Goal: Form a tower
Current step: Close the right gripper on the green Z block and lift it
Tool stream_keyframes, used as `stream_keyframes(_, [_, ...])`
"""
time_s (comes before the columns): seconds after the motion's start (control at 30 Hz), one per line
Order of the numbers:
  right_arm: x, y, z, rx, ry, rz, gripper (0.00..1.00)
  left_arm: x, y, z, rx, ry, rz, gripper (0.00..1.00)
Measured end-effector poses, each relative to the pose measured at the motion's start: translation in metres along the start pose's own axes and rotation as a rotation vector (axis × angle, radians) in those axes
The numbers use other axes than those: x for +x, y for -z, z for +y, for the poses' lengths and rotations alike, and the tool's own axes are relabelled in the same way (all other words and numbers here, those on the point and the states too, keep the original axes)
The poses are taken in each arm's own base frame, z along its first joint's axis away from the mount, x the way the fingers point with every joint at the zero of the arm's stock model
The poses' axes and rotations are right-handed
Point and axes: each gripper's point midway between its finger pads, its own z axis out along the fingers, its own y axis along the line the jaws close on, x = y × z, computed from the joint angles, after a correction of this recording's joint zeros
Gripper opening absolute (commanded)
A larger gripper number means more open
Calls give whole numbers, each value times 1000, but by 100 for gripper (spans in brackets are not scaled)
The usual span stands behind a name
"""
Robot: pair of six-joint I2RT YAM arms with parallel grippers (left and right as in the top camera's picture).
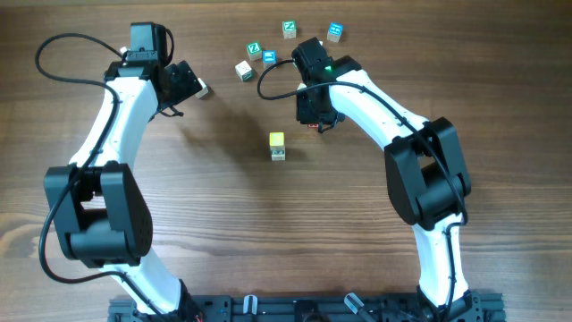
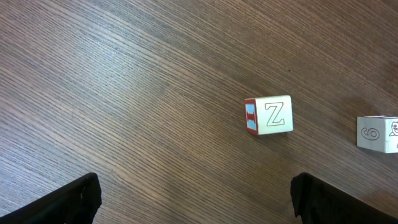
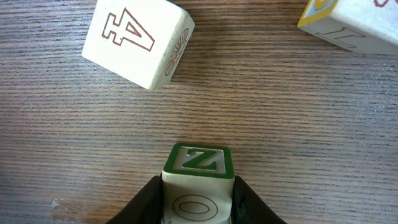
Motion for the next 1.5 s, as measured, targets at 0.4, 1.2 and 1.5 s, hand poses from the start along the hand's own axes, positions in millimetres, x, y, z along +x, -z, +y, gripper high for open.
stream_keyframes(0.4, [0,0,0,3,0,-2,32,0,0,0,0,0,0,100])
stream_keyframes(1.2, [-1,0,-2,9,0,-5,27,0,0,0,0,0,0,100])
stream_keyframes(1.5, [5,3,-5,24,1,24,22,0,0,0,0,0,0,100])
